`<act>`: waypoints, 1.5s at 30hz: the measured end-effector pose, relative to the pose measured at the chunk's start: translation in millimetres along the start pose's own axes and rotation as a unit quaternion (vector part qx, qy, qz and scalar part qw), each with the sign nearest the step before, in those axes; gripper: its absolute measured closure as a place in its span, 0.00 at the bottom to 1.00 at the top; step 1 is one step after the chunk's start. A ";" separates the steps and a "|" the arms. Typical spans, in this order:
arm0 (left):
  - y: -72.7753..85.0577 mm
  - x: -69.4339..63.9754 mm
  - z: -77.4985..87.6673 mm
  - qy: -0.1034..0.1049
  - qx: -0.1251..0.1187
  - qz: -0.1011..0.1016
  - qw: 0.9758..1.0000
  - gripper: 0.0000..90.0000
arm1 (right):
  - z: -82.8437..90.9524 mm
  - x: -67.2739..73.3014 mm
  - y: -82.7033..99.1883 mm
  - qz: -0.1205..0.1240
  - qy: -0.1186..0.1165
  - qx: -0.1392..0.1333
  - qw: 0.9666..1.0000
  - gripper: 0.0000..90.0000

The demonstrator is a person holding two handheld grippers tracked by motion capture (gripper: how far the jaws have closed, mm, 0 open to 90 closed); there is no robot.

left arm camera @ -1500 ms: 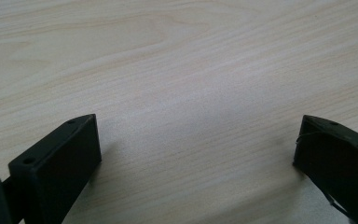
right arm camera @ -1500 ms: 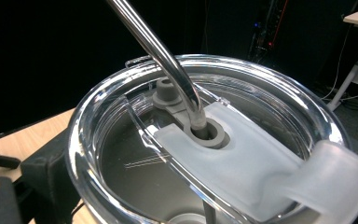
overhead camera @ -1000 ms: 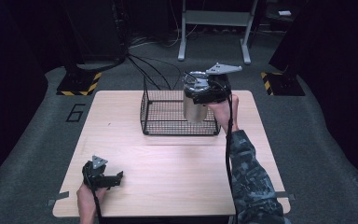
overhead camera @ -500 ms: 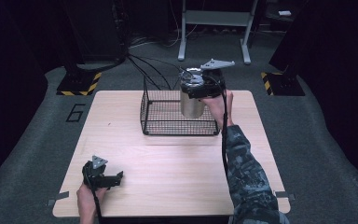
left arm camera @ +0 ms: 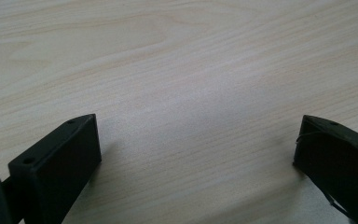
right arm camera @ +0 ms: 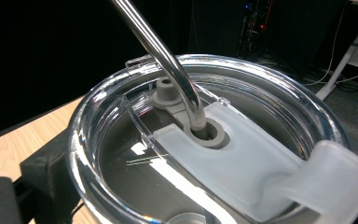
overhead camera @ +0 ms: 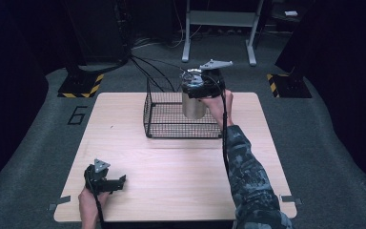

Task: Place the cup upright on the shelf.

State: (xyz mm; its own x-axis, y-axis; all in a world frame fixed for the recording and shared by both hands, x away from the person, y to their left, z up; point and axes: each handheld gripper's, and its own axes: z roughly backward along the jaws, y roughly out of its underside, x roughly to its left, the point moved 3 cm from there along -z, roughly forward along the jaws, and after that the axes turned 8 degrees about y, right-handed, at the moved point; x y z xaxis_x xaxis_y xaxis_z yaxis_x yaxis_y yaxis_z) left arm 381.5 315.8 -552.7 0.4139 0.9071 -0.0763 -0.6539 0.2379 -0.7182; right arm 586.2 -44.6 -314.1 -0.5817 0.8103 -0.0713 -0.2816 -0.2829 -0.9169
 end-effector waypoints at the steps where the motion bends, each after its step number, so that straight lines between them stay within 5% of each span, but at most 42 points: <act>1: 0.1 -0.3 -0.1 0.001 -0.001 0.002 1.000 0.00 | -2.5 0.1 0.3 0.002 0.001 -0.001 1.000 0.04; 12: 0.1 -0.2 -0.1 0.000 0.000 0.001 1.000 0.00 | -21.1 4.7 5.2 -0.007 0.007 0.011 1.000 0.04; 45: 0.0 -0.1 -0.1 0.000 0.000 0.000 1.000 0.00 | -64.0 -10.1 32.4 -0.050 0.038 0.047 0.997 0.04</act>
State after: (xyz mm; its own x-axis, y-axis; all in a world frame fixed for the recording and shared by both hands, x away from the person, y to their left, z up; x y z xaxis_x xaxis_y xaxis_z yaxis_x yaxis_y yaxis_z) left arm 381.5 315.7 -552.7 0.4139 0.9070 -0.0774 -0.6540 0.2371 -0.7184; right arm 631.8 -29.2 -368.2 -0.4882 0.8726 -0.0140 -0.4078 -0.2423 -0.8803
